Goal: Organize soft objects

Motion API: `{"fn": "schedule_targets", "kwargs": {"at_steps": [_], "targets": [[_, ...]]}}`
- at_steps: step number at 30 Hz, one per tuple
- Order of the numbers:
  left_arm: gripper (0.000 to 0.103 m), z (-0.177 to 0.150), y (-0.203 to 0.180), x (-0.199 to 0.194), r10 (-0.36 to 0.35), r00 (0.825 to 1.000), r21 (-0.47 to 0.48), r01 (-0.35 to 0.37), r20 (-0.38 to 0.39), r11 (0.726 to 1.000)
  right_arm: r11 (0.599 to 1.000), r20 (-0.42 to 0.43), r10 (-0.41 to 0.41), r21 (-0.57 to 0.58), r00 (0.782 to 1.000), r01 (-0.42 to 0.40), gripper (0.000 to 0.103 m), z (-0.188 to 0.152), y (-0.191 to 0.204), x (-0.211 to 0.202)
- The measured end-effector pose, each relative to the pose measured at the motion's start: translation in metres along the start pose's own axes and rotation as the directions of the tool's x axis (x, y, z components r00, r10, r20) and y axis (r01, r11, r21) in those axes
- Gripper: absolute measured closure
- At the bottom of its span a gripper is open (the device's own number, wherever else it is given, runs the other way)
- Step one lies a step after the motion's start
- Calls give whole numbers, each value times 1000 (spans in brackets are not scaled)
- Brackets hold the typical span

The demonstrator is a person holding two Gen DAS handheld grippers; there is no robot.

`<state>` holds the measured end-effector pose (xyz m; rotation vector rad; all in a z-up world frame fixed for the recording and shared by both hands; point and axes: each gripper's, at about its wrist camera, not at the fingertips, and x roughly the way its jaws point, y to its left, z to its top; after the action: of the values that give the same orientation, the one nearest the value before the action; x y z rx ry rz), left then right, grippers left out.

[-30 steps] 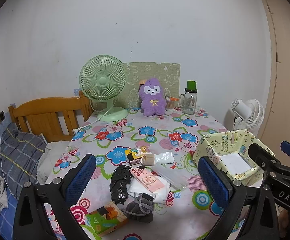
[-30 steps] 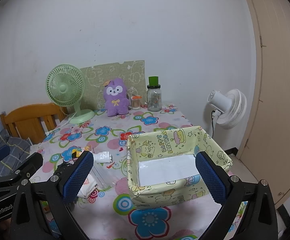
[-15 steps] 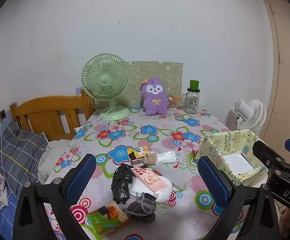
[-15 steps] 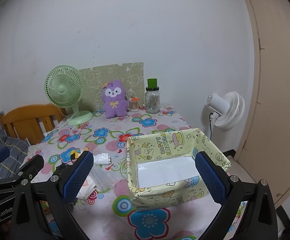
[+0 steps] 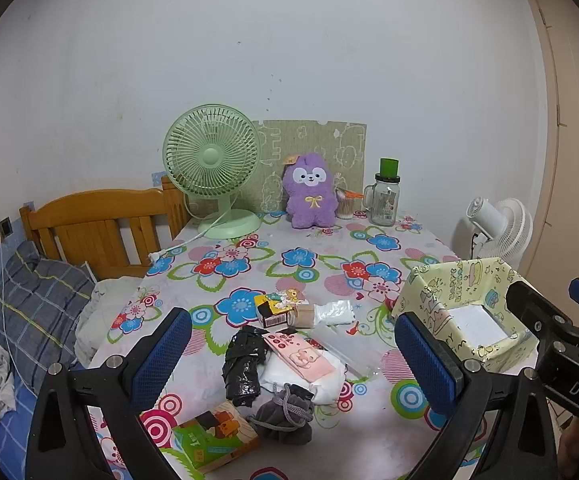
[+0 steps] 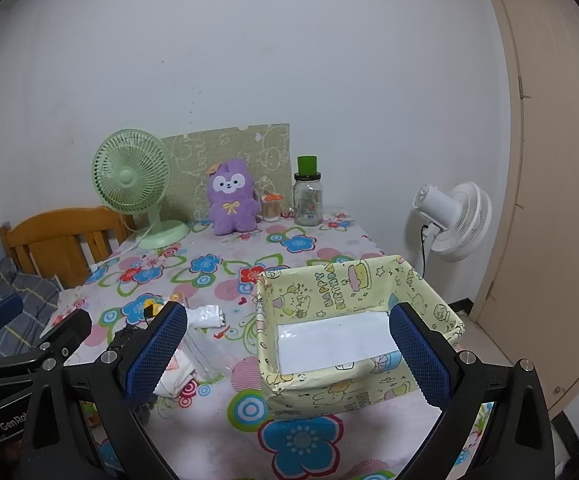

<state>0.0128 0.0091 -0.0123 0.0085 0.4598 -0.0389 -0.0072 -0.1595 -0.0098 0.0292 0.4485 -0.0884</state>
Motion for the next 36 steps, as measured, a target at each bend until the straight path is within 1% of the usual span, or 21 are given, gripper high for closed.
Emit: {"fn": "schedule_targets", "kwargs": {"at_steps": [9, 14, 26, 33, 36], "targets": [[1, 0, -1, 1, -2, 1000, -1, 2, -4, 1000, 1000, 12, -6, -6, 1000, 6, 1, 2, 1, -1], [3, -2, -2, 4, -4, 1000, -1, 4, -14, 1000, 1000, 4, 4, -9, 1000, -4, 5, 1, 3, 2], [5, -2, 9, 10, -4, 1000, -7, 4, -29, 1000, 1000, -6, 19, -8, 1000, -19, 5, 0, 12, 7], [7, -7, 15, 16, -5, 999, 2, 5, -46, 1000, 999, -13, 37, -21, 999, -37, 5, -2, 22, 12], [7, -10, 18, 19, -2, 998, -4, 1, -58, 1000, 998, -23, 56, -9, 998, -57, 5, -5, 25, 16]]}}
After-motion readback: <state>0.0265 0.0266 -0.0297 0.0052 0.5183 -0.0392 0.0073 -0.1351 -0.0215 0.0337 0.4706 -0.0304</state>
